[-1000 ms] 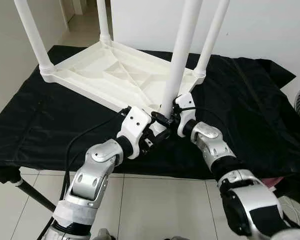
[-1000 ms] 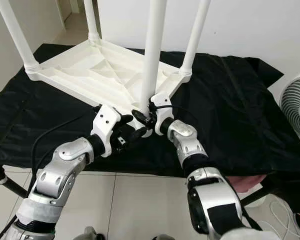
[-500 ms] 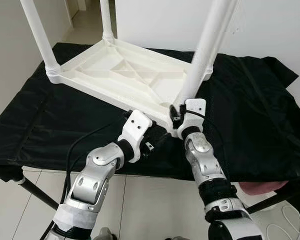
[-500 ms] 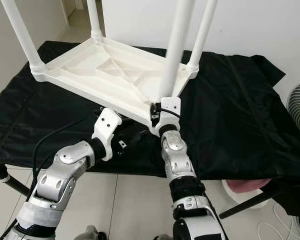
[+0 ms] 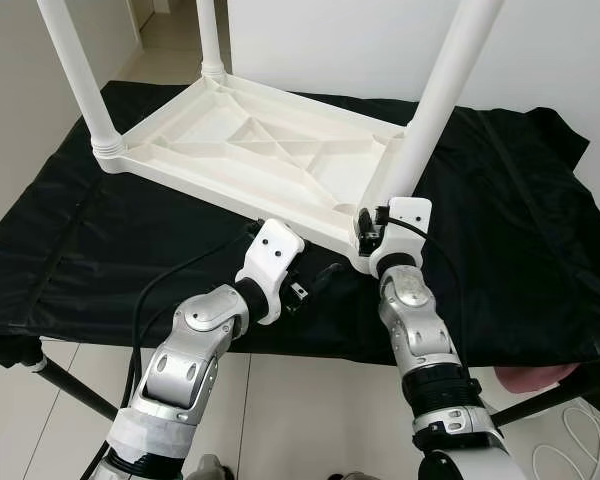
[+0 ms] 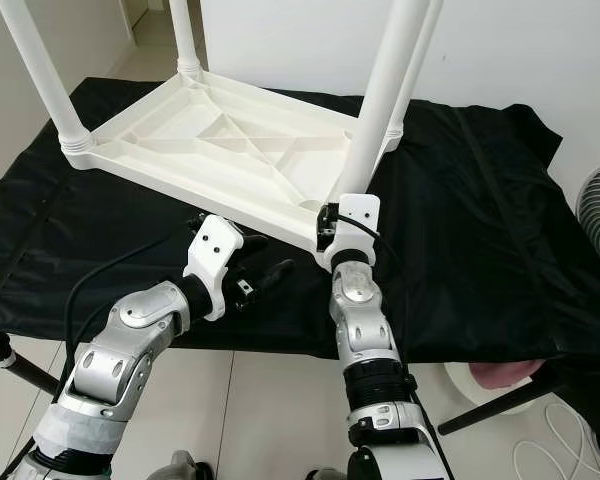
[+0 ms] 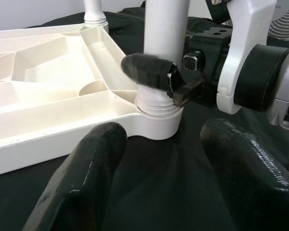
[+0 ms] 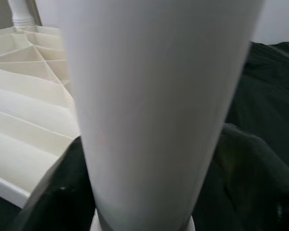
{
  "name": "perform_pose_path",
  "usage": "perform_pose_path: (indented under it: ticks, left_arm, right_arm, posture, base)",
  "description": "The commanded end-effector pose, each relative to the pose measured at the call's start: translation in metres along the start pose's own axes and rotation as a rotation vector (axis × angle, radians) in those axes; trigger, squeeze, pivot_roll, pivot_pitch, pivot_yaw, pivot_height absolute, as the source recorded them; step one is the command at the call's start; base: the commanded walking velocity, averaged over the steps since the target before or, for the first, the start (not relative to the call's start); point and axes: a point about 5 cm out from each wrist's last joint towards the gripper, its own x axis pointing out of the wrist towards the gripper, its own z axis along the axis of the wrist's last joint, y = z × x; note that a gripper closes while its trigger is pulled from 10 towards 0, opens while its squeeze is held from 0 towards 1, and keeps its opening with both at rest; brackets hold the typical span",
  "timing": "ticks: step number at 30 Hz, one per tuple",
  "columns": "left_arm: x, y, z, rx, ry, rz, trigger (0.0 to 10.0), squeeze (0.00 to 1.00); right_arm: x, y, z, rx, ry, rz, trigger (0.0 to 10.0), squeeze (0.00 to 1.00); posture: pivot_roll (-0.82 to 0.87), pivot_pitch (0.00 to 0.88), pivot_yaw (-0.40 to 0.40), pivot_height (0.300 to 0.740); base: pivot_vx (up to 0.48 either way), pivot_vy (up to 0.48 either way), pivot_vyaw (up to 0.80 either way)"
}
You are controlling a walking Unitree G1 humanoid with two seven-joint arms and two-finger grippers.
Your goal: Building children table
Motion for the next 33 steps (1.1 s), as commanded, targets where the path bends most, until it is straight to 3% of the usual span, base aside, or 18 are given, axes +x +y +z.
perform_pose_path:
  ticks: [1, 4, 5, 7, 8, 10, 12, 19, 23, 24, 25, 26, 27, 33]
  left_arm:
    - [0.0, 0.001, -0.001, -0.01, 0.006, 0.055, 10.0, 0.0]
    - [0.0, 0.001, -0.001, -0.009, 0.006, 0.056, 10.0, 0.0]
    - [0.0, 0.002, -0.001, -0.007, 0.006, 0.056, 10.0, 0.0]
    - [0.0, 0.002, -0.001, -0.005, 0.005, 0.055, 10.0, 0.0]
    - [0.0, 0.002, -0.001, -0.005, 0.005, 0.055, 10.0, 0.0]
    - [0.001, 0.002, -0.001, -0.004, 0.003, 0.054, 10.0, 0.0]
    - [0.001, 0.002, -0.001, -0.004, 0.003, 0.054, 10.0, 0.0]
    - [0.002, 0.004, 0.002, 0.004, -0.005, 0.056, 10.0, 0.0]
    - [0.002, 0.005, 0.002, 0.005, -0.005, 0.057, 10.0, 0.0]
    - [0.002, 0.005, 0.002, 0.005, -0.004, 0.057, 10.0, 0.0]
    - [0.001, 0.005, 0.002, 0.005, -0.004, 0.058, 10.0, 0.0]
    - [0.001, 0.005, 0.002, 0.005, -0.004, 0.058, 10.0, 0.0]
    - [0.001, 0.005, 0.002, 0.005, -0.004, 0.058, 10.0, 0.0]
    - [0.0, 0.005, 0.002, 0.0, -0.001, 0.062, 10.0, 0.0]
  right_arm:
    - [0.001, -0.001, -0.002, 0.003, 0.013, 0.034, 10.0, 1.0]
    - [0.005, -0.002, -0.001, -0.017, 0.013, 0.124, 10.0, 1.0]
    - [0.008, -0.003, -0.001, -0.04, 0.023, 0.213, 10.0, 0.0]
    - [0.014, -0.007, -0.001, -0.061, 0.048, 0.349, 10.0, 0.0]
    - [0.014, -0.007, -0.001, -0.061, 0.048, 0.349, 10.0, 0.0]
    - [0.018, -0.009, 0.003, -0.146, 0.033, 0.455, 10.0, 0.0]
    - [0.018, -0.009, 0.003, -0.146, 0.033, 0.455, 10.0, 0.0]
    - [0.027, -0.009, 0.002, -0.271, 0.076, 0.684, 10.0, 0.0]
    - [0.028, -0.009, 0.001, -0.279, 0.092, 0.718, 10.0, 0.0]
    - [0.029, -0.01, -0.001, -0.289, 0.106, 0.739, 4.5, 0.0]
    - [0.029, -0.01, -0.002, -0.301, 0.12, 0.758, 3.5, 0.0]
    - [0.029, -0.01, -0.002, -0.301, 0.12, 0.758, 3.5, 0.0]
    - [0.029, -0.011, -0.006, -0.299, 0.149, 0.784, 0.0, 0.0]
    - [0.028, -0.014, -0.008, -0.287, 0.161, 0.83, 0.0, 0.0]
  posture:
    - [-0.05, 0.056, -0.021, 0.74]
    - [-0.04, 0.05, -0.022, 0.74]
    - [-0.05, 0.045, -0.023, 0.74]
    - [-0.05, 0.038, -0.024, 0.74]
    - [-0.05, 0.038, -0.024, 0.74]
    - [-0.05, 0.032, -0.025, 0.74]
    - [-0.05, 0.032, -0.025, 0.74]
    - [-0.04, 0.022, -0.024, 0.74]
    - [-0.04, 0.021, -0.022, 0.74]
    - [-0.04, 0.021, -0.019, 0.74]
    - [-0.04, 0.021, -0.019, 0.74]
    - [-0.04, 0.021, -0.019, 0.74]
    - [-0.04, 0.024, -0.016, 0.74]
    - [-0.04, 0.037, -0.015, 0.74]
  base:
    - [0.0, 0.0, 0.0]
    - [0.0, 0.0, 0.0]
    - [0.0, 0.0, 0.0]
    - [0.0, 0.0, 0.0]
    - [0.0, 0.0, 0.0]
    - [0.0, 0.0, 0.0]
    - [0.0, 0.0, 0.0]
    - [0.0, 0.0, 0.0]
    - [0.0, 0.0, 0.0]
    - [0.0, 0.0, 0.0]
    - [0.0, 0.0, 0.0]
    - [0.0, 0.0, 0.0]
    - [0.0, 0.0, 0.0]
    - [0.0, 0.0, 0.0]
